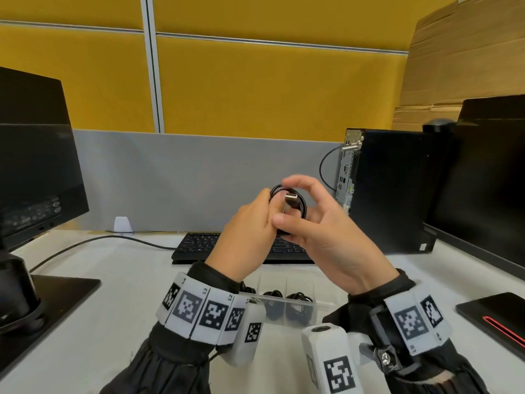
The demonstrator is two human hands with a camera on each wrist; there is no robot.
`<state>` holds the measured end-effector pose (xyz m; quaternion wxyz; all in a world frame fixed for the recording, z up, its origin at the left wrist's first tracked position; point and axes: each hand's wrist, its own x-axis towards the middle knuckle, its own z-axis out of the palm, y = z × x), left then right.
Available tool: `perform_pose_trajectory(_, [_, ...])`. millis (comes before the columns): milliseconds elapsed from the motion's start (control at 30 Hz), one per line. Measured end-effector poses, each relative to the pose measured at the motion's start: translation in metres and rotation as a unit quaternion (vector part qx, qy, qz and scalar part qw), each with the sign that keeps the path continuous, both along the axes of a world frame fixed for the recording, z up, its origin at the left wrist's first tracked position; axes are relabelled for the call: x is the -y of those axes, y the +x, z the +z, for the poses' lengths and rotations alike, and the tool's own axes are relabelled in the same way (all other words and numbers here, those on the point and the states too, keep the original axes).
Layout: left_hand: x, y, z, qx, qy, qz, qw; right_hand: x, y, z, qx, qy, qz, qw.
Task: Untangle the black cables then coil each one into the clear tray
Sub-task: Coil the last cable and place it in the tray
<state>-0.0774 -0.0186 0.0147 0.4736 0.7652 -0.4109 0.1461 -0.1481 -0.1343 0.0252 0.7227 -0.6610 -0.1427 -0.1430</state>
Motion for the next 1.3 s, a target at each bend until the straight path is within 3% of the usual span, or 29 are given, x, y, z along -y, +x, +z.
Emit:
perform_pose_trajectory(100, [0.003, -0.002, 0.000, 0.016, 0.022, 0.009, 1.000, 0.002, 0.000, 0.001, 0.018, -0.032, -0.058, 0.998])
perform_pose_trajectory(167, [0.004, -0.003, 0.000, 0.016, 0.030, 0.012, 0.999, 0.006, -0.001, 0.002, 0.055, -0.114, -0.123, 0.984])
perform_pose_trajectory(267, [0.005, -0.001, -0.001, 0.007, 0.023, 0.024, 0.999, 0.010, 0.002, 0.002, 0.134, -0.233, -0.259, 0.928])
perform_pose_trajectory(367, [0.002, 0.005, -0.002, 0.004, 0.017, 0.046, 0.999, 0.009, 0.001, 0.003, 0.218, -0.259, -0.330, 0.881])
perform_pose_trajectory(533, [-0.007, 0.009, 0.003, 0.020, 0.006, 0.047, 0.999, 0.008, -0.012, 0.012, 0.289, -0.313, -0.369, 0.826])
perform_pose_trajectory(700, [-0.011, 0.012, 0.002, 0.088, 0.012, 0.096, 0.991, 0.010, -0.019, 0.014, 0.202, -0.445, -0.339, 0.804])
perform_pose_trajectory(867, [-0.009, 0.012, 0.001, 0.129, 0.028, 0.146, 0.980, 0.004, -0.014, 0.006, 0.089, -0.591, -0.321, 0.735])
perform_pose_trajectory(1033, [-0.008, 0.012, 0.002, 0.127, 0.022, 0.145, 0.981, -0.004, -0.012, 0.004, 0.072, -0.544, -0.270, 0.791])
perform_pose_trajectory(1067, [-0.008, 0.011, 0.001, 0.122, 0.033, 0.148, 0.981, -0.005, -0.010, 0.002, 0.091, -0.542, -0.287, 0.784])
perform_pose_trajectory(1167, [-0.004, 0.015, -0.004, 0.073, 0.058, 0.136, 0.986, -0.002, -0.007, 0.001, 0.149, -0.572, -0.349, 0.727])
perform_pose_trajectory(1300, [-0.002, 0.017, -0.007, 0.007, 0.036, 0.033, 0.999, 0.021, -0.014, 0.011, 0.213, -0.562, -0.400, 0.691])
